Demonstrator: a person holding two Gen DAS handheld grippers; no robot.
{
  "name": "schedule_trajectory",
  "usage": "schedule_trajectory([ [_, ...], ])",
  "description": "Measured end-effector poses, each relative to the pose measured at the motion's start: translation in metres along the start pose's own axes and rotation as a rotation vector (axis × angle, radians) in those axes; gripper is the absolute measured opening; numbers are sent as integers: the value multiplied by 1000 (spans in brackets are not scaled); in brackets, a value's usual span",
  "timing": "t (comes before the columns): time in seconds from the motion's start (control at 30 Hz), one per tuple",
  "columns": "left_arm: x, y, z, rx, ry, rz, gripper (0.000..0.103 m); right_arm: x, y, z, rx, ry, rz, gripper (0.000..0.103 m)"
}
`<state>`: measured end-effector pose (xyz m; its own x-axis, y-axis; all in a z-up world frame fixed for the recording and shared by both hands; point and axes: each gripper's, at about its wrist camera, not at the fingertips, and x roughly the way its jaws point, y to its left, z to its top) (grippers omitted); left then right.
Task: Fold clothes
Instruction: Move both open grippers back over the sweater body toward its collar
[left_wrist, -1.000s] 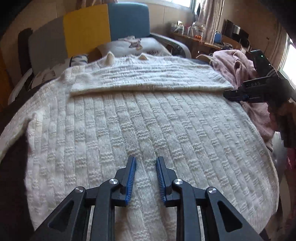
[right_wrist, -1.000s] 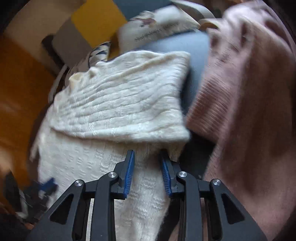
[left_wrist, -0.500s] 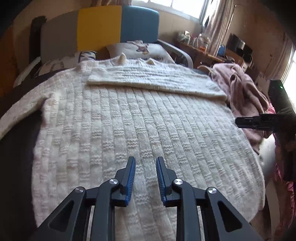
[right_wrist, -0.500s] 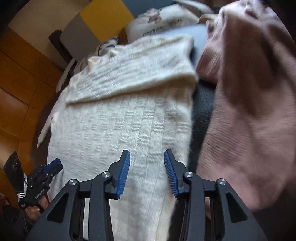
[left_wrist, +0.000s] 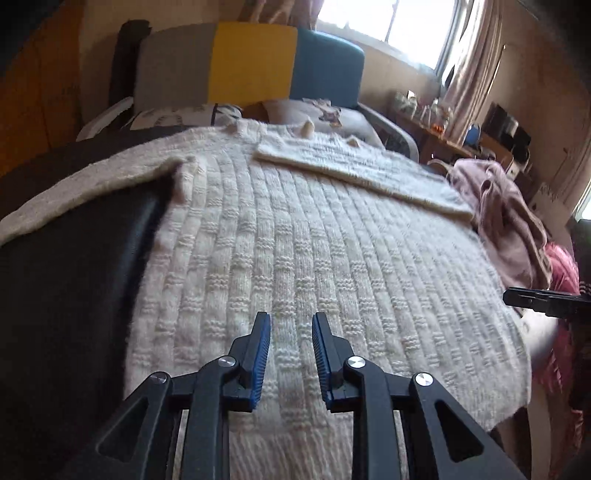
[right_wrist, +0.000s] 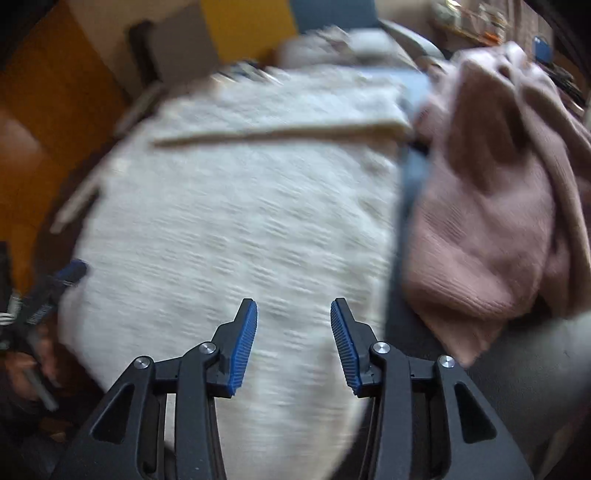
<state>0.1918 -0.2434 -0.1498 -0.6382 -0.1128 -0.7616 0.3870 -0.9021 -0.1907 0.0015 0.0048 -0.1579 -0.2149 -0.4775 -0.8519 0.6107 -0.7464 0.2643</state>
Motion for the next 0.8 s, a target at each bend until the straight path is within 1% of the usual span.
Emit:
schedule_trajectory([
  [0.03, 2, 2, -3, -5, 20, 28, 25, -2, 9, 1, -12, -15, 31, 45],
  [0.07, 6, 5, -6, -11, 42, 54, 25, -1, 19, 1, -29, -24, 39, 47],
  [0.1, 11, 10, -10, -22, 55, 63, 24, 3, 24, -2, -45, -14, 26, 48],
  [0.13, 11, 14, -15, -31, 39, 47, 24, 8, 28, -6, -60, -3, 11, 48],
  [0.17, 7, 16, -17, -35, 26, 37, 24, 19, 26, -12, -65, 40, -3, 48],
  [0.27, -4, 22, -12, -55, 1, 14, 24, 28, 29, -29, -174, 37, -49, 49],
  [0.37, -13, 27, -2, -72, -31, -3, 24, 27, 39, -1, -156, 19, -17, 49],
  [0.4, -12, 27, 4, -63, -35, 9, 24, 26, 43, 8, -149, 13, -5, 49],
  [0.43, -8, 28, 11, -56, -31, 21, 24, 26, 46, 18, -142, 7, 6, 49],
  [0.5, 10, 33, 19, -52, 8, 48, 24, 28, 55, 38, -132, -12, 27, 51],
  [0.6, 26, 40, 12, -50, 32, 67, 24, 50, 72, 57, -143, -21, 20, 54],
  [0.63, 26, 39, 10, -29, 32, 73, 25, 58, 77, 64, -146, -24, 17, 54],
  [0.67, 24, 37, 9, -13, 32, 83, 25, 74, 79, 62, -158, 24, 6, 54],
  [0.73, 21, 37, 12, -23, 43, 81, 25, 84, 85, 53, -216, 40, -21, 55],
  [0.77, 19, 38, 14, -28, 42, 78, 25, 88, 88, 49, -247, 46, -34, 58],
  [0.8, 17, 38, 18, -30, 30, 76, 25, 89, 91, 52, -257, 58, -40, 58],
])
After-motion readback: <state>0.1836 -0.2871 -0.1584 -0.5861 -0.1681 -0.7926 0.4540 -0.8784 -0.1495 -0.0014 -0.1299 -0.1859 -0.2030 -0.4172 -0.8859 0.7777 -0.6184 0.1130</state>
